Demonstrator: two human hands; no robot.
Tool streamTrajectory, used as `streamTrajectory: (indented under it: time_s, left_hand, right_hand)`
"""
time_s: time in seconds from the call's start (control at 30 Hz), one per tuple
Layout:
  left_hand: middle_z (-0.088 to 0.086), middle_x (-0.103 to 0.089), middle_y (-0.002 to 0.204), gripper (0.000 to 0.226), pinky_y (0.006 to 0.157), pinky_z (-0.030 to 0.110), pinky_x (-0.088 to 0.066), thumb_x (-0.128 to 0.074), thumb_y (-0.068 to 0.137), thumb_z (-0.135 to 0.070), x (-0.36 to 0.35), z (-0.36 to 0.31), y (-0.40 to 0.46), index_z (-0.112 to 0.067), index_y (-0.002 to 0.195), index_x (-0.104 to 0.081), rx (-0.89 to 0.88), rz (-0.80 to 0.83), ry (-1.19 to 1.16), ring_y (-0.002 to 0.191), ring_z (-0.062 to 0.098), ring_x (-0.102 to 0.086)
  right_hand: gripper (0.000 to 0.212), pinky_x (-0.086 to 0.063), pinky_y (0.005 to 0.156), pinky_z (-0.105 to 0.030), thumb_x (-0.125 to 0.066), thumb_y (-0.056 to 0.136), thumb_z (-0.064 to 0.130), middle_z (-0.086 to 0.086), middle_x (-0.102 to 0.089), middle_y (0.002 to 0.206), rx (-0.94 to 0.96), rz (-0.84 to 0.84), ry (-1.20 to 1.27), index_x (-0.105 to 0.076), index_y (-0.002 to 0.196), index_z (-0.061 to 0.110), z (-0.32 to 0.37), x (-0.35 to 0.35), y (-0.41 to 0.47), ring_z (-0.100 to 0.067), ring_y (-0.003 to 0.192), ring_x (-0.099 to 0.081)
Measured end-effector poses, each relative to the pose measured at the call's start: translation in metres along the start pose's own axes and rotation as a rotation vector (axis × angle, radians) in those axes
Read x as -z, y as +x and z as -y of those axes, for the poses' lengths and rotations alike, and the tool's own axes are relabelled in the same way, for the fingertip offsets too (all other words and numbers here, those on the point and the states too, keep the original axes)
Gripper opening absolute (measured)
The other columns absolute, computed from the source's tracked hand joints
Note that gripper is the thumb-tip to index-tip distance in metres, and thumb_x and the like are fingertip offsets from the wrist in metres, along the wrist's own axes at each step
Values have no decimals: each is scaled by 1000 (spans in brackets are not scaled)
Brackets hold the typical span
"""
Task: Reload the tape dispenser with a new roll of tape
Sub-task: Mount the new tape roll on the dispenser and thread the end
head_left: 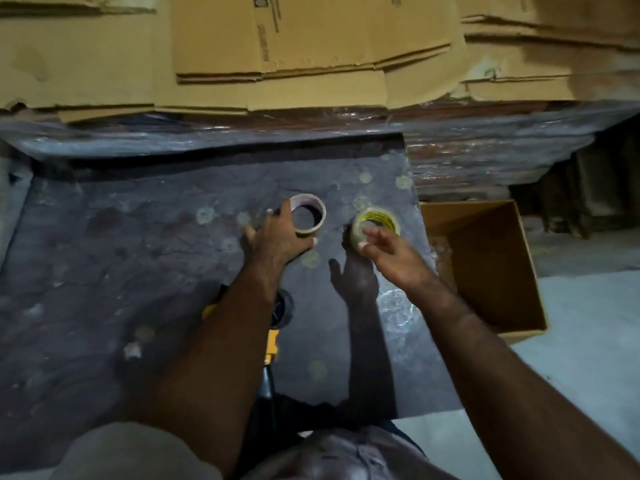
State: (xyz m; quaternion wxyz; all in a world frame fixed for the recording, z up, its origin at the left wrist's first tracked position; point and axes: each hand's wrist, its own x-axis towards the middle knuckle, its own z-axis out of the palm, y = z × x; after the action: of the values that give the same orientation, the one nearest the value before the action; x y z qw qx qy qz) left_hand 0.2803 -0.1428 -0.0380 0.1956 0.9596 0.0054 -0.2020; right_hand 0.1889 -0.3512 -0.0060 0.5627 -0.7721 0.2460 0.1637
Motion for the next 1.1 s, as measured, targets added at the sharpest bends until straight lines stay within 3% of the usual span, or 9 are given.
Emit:
streamTrajectory:
  time_s: [0.1, 0.2, 0.4, 0.47, 0.6, 0.7, 0.83, 1.0, 1.1]
  left_hand:
    - [9, -40, 160, 113, 112, 62, -26, -67, 66, -71, -4, 8, 5, -38, 157, -10, 2, 94, -35, 149, 31, -33]
    - [12, -35, 162, 110, 112, 62, -26, -71, 78, -60, 0, 10, -2, -29, 160, -5, 36, 72, -28, 149, 34, -33]
    - [10, -55, 143, 73, 106, 57, -33, -67, 87, -44, 15, 10, -37, -19, 146, -33, -37, -76, -51, 132, 36, -50]
    - [8, -58, 141, 71, 103, 55, -38, -66, 86, -46, 20, 12, -49, -22, 144, -35, -74, -95, -71, 130, 35, -52]
    - [-4, -60, 141, 77, 101, 56, -48, -66, 75, -62, 46, 11, -68, -36, 140, -36, -125, -84, -256, 129, 26, -57]
    - [-11, -62, 137, 75, 102, 54, -48, -68, 69, -70, 69, 6, -76, -45, 134, -41, -165, -129, -397, 129, 16, -57]
    - [-2, -63, 136, 71, 104, 35, -48, -83, 77, -43, 102, 7, -89, -24, 138, -52, -259, -117, -677, 124, 7, -57]
    - [4, -72, 110, 44, 84, 23, -52, -78, 86, -19, 141, 40, -113, -12, 127, -63, -287, -63, -867, 100, 15, -68]
    - [4, -72, 98, 28, 76, 22, -51, -74, 91, -20, 155, 67, -131, -12, 117, -68, -278, -88, -882, 86, 10, -67]
  right_hand:
    - [49, -42, 113, -40, -67, 93, 32, -2, -57, 144, 32, 44, -125, -56, 140, 22, -4, 5, 13, -16, 129, -54]
    - [54, -42, 113, -43, -65, 93, 30, -9, -55, 146, 106, 72, -312, -51, 143, 16, -7, 2, 25, -26, 132, -53]
    - [24, -37, 104, -55, -59, 89, 16, -10, -65, 116, 170, 9, -848, -60, 113, 21, -14, -9, 31, -32, 114, -59]
    - [31, -36, 103, -52, -58, 86, 8, -9, -68, 110, 158, -24, -916, -63, 112, 24, -7, -6, 28, -31, 111, -62]
    - [32, -50, 93, -43, -63, 92, 19, -20, -72, 115, 284, -40, -649, -66, 123, 12, 27, 2, 19, -40, 108, -66]
    - [36, -49, 104, -43, -66, 93, 12, -17, -69, 125, 345, 40, -247, -64, 128, 3, 59, -3, -11, -29, 114, -65]
    - [30, -54, 87, -24, -58, 97, 3, -10, -73, 111, 379, 228, 117, -64, 126, 6, 90, -26, -62, -13, 99, -69]
    - [34, -54, 89, -32, -59, 98, 10, -21, -69, 121, 414, 333, 219, -63, 131, 7, 106, -70, -109, -20, 103, -67]
    - [32, -55, 84, -25, -58, 98, 7, -4, -73, 107, 422, 338, 208, -63, 129, 4, 111, -101, -135, -12, 98, -67]
